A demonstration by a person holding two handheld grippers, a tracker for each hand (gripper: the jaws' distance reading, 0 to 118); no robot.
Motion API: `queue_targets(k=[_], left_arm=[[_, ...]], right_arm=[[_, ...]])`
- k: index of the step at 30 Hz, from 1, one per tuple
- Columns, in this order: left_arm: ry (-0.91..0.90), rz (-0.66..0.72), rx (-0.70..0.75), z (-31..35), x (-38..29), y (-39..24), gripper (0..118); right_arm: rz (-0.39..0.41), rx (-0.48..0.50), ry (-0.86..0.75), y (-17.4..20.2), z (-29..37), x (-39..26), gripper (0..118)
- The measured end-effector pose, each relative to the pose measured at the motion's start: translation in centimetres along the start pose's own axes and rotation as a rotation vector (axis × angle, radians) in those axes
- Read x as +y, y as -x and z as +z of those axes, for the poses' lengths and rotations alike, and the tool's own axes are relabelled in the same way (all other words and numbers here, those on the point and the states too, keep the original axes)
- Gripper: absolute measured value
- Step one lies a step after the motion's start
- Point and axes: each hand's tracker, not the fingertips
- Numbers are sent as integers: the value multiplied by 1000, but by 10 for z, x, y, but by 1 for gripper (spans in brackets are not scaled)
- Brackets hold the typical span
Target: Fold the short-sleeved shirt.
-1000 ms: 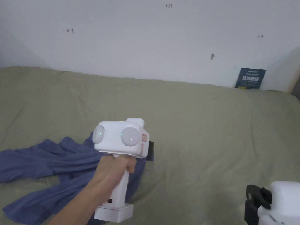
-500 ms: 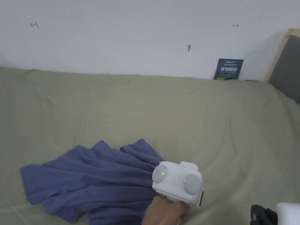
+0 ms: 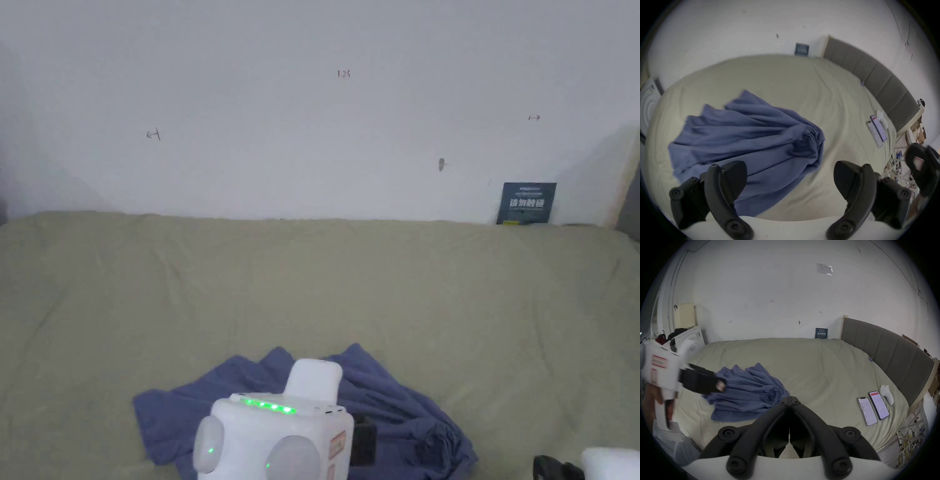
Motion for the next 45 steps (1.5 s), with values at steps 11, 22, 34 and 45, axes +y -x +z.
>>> queue_targets(k=[11,22,34,45], left_arm=[[-293,127,309,170,-90,96,0],[-106,164,303,146,-119,138,0],[150,180,279,-9,-66,171,116],[349,269,285,-113,-67,174,90]], right_arm=[[47,71,-64,48,38,-8,0],[56,77,-41,60,32,-14,0],[68,74,36,60,-5,-18,0],[88,82,96,57,-40,-18,0]])
